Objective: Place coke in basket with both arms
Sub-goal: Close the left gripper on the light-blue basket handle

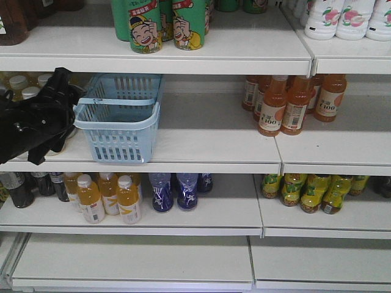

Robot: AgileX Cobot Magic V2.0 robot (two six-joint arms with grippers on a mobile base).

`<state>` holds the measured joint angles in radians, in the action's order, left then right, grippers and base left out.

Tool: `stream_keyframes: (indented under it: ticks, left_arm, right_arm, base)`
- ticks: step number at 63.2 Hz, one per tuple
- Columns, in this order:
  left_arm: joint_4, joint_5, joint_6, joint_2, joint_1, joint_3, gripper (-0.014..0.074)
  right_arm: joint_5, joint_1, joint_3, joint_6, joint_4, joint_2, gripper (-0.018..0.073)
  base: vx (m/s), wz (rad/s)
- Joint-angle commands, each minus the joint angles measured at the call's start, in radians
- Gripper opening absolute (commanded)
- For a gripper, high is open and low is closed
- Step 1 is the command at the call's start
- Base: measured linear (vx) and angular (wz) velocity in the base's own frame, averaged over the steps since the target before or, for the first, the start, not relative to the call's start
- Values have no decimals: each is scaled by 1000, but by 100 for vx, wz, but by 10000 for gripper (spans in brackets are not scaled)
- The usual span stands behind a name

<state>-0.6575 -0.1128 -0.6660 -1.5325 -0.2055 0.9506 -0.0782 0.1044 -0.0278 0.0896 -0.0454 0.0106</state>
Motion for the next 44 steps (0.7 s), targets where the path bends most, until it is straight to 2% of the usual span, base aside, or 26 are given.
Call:
stream_keyframes:
  ticks: [1,10,25,36,44]
  left_arm:
    - [-68,-59,-9,-5,-5,59,520]
    - [-106,-48,-9,-58,-5,104,520]
    - [-107,-21,-9,-137,-5,188,520]
    - [-141,9,-109,-188,-5,230,520]
    - [-141,3,-132,-219,-5,260,520]
  right_arm:
    - [78,-3,-11,-5,-4,18,-10]
    - [78,-3,-11,-5,-4,18,-10]
    - [78,-3,-11,-5,-4,18,-10]
    - [78,-3,-11,-5,-4,18,-10]
    - [78,-3,-11,-5,-4,18,-10]
  base:
    - [0,0]
    - [0,0]
    - [0,0]
    - [0,0]
    - [0,0]
